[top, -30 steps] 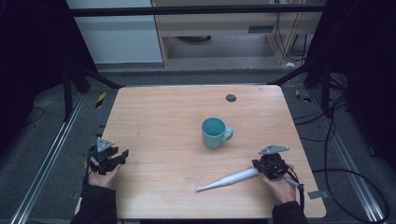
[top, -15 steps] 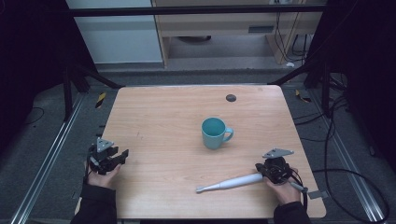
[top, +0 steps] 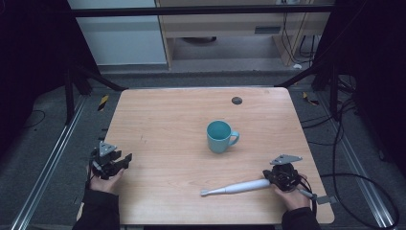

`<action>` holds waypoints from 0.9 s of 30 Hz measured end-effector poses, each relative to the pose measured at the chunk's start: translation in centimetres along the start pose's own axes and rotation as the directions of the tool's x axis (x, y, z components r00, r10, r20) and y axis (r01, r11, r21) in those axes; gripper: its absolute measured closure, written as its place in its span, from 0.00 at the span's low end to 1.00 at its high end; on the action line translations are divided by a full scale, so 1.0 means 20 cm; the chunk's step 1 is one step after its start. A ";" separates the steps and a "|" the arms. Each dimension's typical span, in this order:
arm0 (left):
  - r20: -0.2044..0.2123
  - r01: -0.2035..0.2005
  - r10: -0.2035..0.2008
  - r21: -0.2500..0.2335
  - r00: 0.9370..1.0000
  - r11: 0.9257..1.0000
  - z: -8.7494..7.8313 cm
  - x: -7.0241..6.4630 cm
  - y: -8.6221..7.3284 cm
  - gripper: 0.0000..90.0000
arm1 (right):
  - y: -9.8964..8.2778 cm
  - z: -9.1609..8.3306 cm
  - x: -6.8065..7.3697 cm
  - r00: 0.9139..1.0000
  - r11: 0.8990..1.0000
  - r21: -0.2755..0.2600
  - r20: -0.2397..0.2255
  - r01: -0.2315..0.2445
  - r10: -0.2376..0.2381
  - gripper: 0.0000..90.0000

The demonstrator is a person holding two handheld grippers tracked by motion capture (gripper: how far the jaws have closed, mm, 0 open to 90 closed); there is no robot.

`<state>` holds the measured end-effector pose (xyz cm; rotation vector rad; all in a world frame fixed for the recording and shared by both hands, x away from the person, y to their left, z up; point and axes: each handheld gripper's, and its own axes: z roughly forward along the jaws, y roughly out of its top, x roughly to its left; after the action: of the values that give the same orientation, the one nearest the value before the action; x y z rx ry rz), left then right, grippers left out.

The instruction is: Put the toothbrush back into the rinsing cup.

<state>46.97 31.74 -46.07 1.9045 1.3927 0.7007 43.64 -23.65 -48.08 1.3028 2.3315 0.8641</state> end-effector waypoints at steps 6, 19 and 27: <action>0.001 -0.001 0.001 0.001 1.000 1.000 0.00 0.00 0.00 0.58 | -0.02 -0.02 0.00 1.000 1.000 0.002 -0.004 -0.005 0.005 0.99; 0.005 -0.001 0.000 0.002 1.000 1.000 0.01 0.00 0.00 0.57 | 0.05 -0.04 -0.05 1.000 0.997 -0.080 -0.004 0.002 -0.002 0.82; 0.018 -0.005 0.005 0.000 1.000 1.000 0.02 0.00 0.00 0.56 | 0.23 -0.09 -0.05 0.995 0.988 -0.130 -0.045 0.079 -0.086 0.60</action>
<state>47.22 31.73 -46.24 1.9109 1.3773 0.6839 46.12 -23.29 -43.80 1.1369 2.3080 1.0134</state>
